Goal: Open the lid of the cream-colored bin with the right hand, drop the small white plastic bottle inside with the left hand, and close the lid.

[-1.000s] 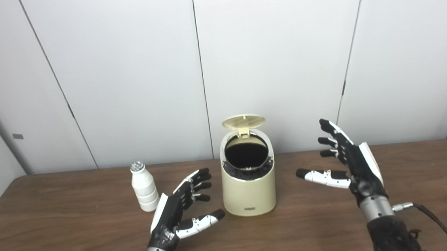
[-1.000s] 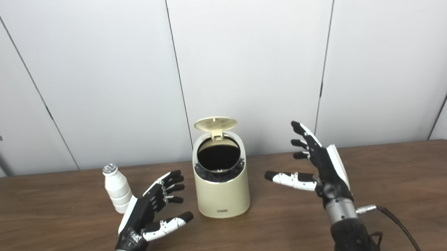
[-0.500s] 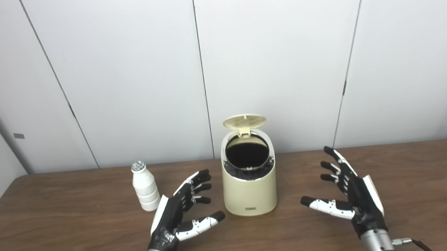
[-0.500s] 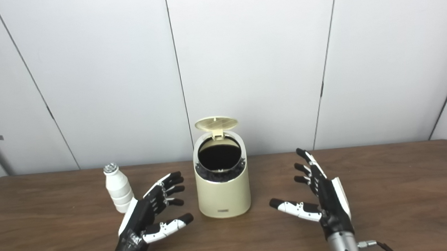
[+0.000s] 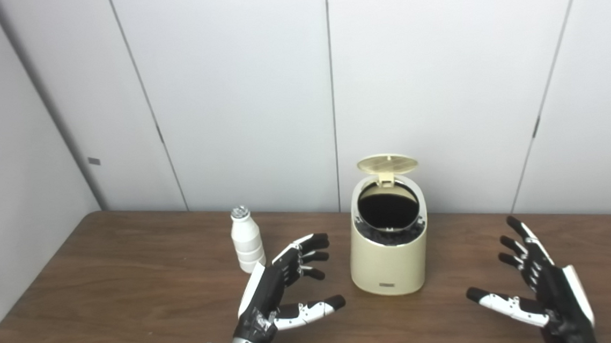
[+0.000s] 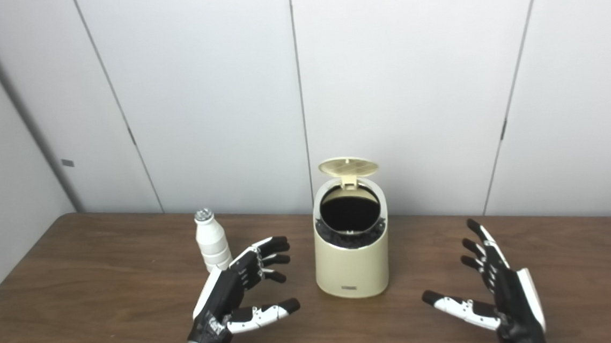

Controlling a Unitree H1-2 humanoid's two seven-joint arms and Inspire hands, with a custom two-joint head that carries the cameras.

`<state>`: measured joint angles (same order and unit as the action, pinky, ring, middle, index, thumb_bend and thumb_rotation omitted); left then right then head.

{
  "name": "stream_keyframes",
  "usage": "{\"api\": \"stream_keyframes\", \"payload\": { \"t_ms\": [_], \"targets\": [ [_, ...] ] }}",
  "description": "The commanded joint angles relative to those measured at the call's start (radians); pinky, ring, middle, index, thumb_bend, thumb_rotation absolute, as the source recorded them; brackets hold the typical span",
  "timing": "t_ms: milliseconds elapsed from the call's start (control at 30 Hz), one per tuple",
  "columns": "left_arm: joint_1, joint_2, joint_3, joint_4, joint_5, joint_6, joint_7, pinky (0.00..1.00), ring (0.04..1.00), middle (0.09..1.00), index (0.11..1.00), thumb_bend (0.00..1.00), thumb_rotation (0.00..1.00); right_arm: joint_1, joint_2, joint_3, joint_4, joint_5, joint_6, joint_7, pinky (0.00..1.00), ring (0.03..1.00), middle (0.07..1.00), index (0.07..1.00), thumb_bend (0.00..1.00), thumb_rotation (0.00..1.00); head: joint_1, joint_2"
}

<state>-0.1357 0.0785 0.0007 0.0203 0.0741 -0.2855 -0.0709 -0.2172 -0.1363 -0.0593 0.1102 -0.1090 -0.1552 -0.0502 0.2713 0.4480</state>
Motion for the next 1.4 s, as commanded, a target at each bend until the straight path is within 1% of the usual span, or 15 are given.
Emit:
{"api": "stream_keyframes", "payload": {
  "t_ms": [0, 133, 233, 367, 467, 567, 667, 733, 833, 933, 1000, 1100, 1267, 1367],
  "targets": [
    [0.014, -0.017, 0.039, -0.08, 0.028, -0.028, 0.071, 0.57, 0.67, 0.75, 0.788, 0.67, 0.02, -0.019, -0.008, -0.003, -0.046, 0.007, -0.036, 0.002, 0.81, 0.879, 0.975, 0.933, 0.78, 0.09, 0.009, 0.0],
    [0.062, -0.05, 0.106, -0.146, 0.091, -0.015, 0.165, 0.54, 0.642, 0.711, 0.76, 0.67, 0.04, -0.008, -0.004, -0.002, -0.109, 0.015, 0.022, 0.01, 0.78, 0.863, 0.968, 0.925, 0.76, 0.05, 0.033, -0.004],
    [0.075, -0.064, 0.137, -0.169, 0.134, -0.004, 0.213, 0.5, 0.604, 0.678, 0.742, 0.67, 0.04, -0.004, 0.0, 0.0, -0.145, 0.014, 0.057, 0.012, 0.78, 0.862, 0.964, 0.92, 0.75, 0.05, 0.043, -0.005],
    [0.084, -0.066, 0.171, -0.182, 0.157, 0.008, 0.26, 0.44, 0.523, 0.587, 0.709, 0.68, 0.0, 0.002, 0.005, 0.004, -0.189, 0.006, 0.102, 0.015, 0.76, 0.857, 0.961, 0.913, 0.74, 0.01, 0.049, -0.004],
    [0.082, -0.066, 0.195, -0.18, 0.191, 0.018, 0.302, 0.43, 0.511, 0.58, 0.693, 0.68, 0.0, 0.004, 0.008, 0.009, -0.216, -0.003, 0.129, 0.016, 0.76, 0.854, 0.961, 0.914, 0.73, 0.0, 0.049, -0.004],
    [0.074, -0.062, 0.214, -0.174, 0.238, 0.035, 0.344, 0.47, 0.546, 0.61, 0.688, 0.68, 0.02, 0.004, 0.012, 0.012, -0.235, -0.003, 0.152, 0.017, 0.77, 0.859, 0.961, 0.915, 0.72, 0.0, 0.05, -0.003],
    [0.061, -0.06, 0.228, -0.155, 0.238, 0.035, 0.37, 0.51, 0.591, 0.65, 0.699, 0.69, 0.05, 0.005, 0.012, 0.015, -0.248, -0.007, 0.162, 0.017, 0.76, 0.86, 0.965, 0.916, 0.72, 0.0, 0.05, -0.003],
    [0.046, -0.058, 0.235, -0.132, 0.236, 0.042, 0.385, 0.55, 0.642, 0.69, 0.711, 0.7, 0.07, 0.004, 0.013, 0.017, -0.25, -0.001, 0.161, 0.019, 0.77, 0.861, 0.968, 0.916, 0.71, 0.0, 0.052, -0.003],
    [0.021, -0.05, 0.239, -0.098, 0.203, 0.047, 0.384, 0.61, 0.734, 0.78, 0.754, 0.71, 0.1, 0.004, 0.012, 0.019, -0.252, 0.0, 0.16, 0.022, 0.77, 0.868, 0.97, 0.921, 0.71, 0.0, 0.052, -0.003],
    [0.001, -0.03, 0.232, -0.064, 0.203, 0.051, 0.379, 0.65, 0.788, 0.847, 0.818, 0.7, 0.07, 0.006, 0.014, 0.021, -0.26, -0.005, 0.165, 0.019, 0.78, 0.87, 0.962, 0.935, 0.71, 0.0, 0.052, -0.003],
    [-0.011, -0.016, 0.223, -0.043, 0.216, 0.063, 0.376, 0.68, 0.81, 0.866, 0.849, 0.7, 0.06, 0.007, 0.015, 0.022, -0.266, -0.004, 0.168, 0.02, 0.78, 0.872, 0.956, 0.944, 0.71, 0.0, 0.052, -0.003],
    [-0.029, 0.005, 0.21, -0.014, 0.233, 0.088, 0.373, 0.73, 0.832, 0.883, 0.887, 0.7, 0.09, 0.006, 0.014, 0.025, -0.271, -0.007, 0.171, 0.02, 0.78, 0.875, 0.955, 0.957, 0.7, 0.0, 0.047, -0.002],
    [-0.059, 0.034, 0.191, 0.04, 0.231, 0.109, 0.365, 0.71, 0.826, 0.873, 0.901, 0.75, 0.08, 0.007, 0.018, 0.029, -0.28, -0.014, 0.189, 0.018, 0.78, 0.873, 0.952, 0.958, 0.7, 0.0, 0.042, -0.001],
    [-0.079, 0.052, 0.177, 0.086, 0.247, 0.113, 0.373, 0.7, 0.815, 0.86, 0.898, 0.77, 0.11, 0.008, 0.02, 0.029, -0.286, -0.015, 0.196, 0.02, 0.78, 0.873, 0.952, 0.952, 0.7, 0.0, 0.039, 0.0]
  ]
}}
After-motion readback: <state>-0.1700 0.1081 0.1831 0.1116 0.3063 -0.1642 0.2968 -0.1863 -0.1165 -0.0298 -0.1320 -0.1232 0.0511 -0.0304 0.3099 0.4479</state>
